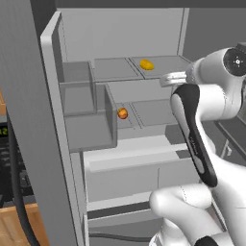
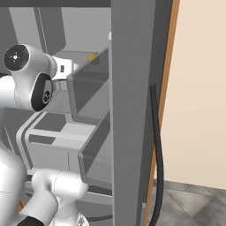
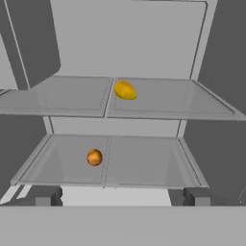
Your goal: Retrieve the mango and peach from the fridge and place them into the bowl on the dining table.
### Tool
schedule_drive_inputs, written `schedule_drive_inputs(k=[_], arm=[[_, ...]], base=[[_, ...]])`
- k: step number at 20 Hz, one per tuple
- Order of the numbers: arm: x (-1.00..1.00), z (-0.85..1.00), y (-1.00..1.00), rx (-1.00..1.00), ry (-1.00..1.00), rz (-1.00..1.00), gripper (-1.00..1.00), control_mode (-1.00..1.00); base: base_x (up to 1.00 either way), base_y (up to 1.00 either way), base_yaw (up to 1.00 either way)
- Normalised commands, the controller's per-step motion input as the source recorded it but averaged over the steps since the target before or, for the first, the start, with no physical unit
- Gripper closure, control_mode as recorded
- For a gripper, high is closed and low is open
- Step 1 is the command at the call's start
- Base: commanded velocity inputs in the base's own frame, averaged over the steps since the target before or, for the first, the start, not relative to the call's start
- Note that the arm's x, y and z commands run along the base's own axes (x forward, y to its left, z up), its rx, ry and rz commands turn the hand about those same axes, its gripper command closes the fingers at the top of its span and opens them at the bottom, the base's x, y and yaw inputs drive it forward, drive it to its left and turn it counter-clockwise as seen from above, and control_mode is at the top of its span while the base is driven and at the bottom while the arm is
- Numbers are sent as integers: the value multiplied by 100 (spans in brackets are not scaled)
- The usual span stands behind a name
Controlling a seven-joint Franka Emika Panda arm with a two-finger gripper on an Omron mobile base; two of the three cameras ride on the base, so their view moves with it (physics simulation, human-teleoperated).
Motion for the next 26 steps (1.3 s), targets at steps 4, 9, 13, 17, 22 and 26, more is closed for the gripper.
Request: schedule_drive_inputs(k=[4,9,13,17,22,26], arm=[[50,8,-1,1,6,0,-100,-100],[61,1,0,0,10,0,-100,-100],[60,0,-4,0,11,0,-100,-100],[57,-4,-14,0,3,0,-100,-100],[63,-10,-8,0,0,0,-100,-100],[66,-21,-1,0,0,0,-100,-100]], base=[[0,0,0],[0,0,0],[0,0,0],[0,0,0],[0,0,0],[0,0,0]])
